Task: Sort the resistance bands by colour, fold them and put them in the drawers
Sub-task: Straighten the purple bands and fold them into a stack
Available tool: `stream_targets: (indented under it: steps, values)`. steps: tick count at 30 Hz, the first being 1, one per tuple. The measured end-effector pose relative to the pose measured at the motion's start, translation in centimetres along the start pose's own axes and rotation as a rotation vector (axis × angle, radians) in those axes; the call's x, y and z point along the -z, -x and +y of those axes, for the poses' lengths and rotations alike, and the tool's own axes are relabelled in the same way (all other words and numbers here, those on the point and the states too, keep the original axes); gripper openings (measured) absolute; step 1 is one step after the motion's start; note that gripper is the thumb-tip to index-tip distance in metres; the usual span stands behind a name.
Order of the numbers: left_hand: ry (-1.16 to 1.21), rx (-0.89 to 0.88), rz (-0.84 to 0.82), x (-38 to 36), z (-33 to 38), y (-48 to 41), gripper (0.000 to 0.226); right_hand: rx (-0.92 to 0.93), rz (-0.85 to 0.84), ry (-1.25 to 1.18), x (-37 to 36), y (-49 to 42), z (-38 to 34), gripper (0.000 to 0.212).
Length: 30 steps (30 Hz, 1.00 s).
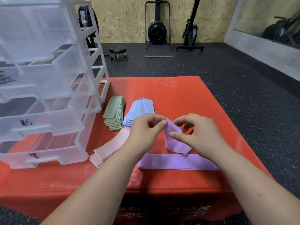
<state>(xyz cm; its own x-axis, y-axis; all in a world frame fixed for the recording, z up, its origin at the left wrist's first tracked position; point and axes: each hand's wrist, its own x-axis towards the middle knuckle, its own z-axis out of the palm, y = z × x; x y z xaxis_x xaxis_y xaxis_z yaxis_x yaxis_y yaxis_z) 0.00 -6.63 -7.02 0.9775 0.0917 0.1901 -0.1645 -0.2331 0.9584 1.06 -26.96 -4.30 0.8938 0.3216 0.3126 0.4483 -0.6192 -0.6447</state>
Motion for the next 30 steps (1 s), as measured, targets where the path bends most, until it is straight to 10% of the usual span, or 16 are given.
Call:
stream_targets:
  steps: [10, 21, 30]
  values:
    - [0.109, 0.042, 0.037, 0.0, 0.5, 0.1, 0.004, 0.032, 0.172, 0.205, 1.1, -0.6, 0.2, 0.008]
    - [0.135, 0.034, 0.084, -0.1, 0.7, 0.1, 0.007, -0.016, 0.379, -0.474, 4.6, -0.6, -1.5, 0.007]
    - [-0.027, -0.090, 0.012, -1.3, 0.9, 0.3, 0.024, -0.113, 0.147, -0.572, 5.2, -0.2, -0.4, 0.037]
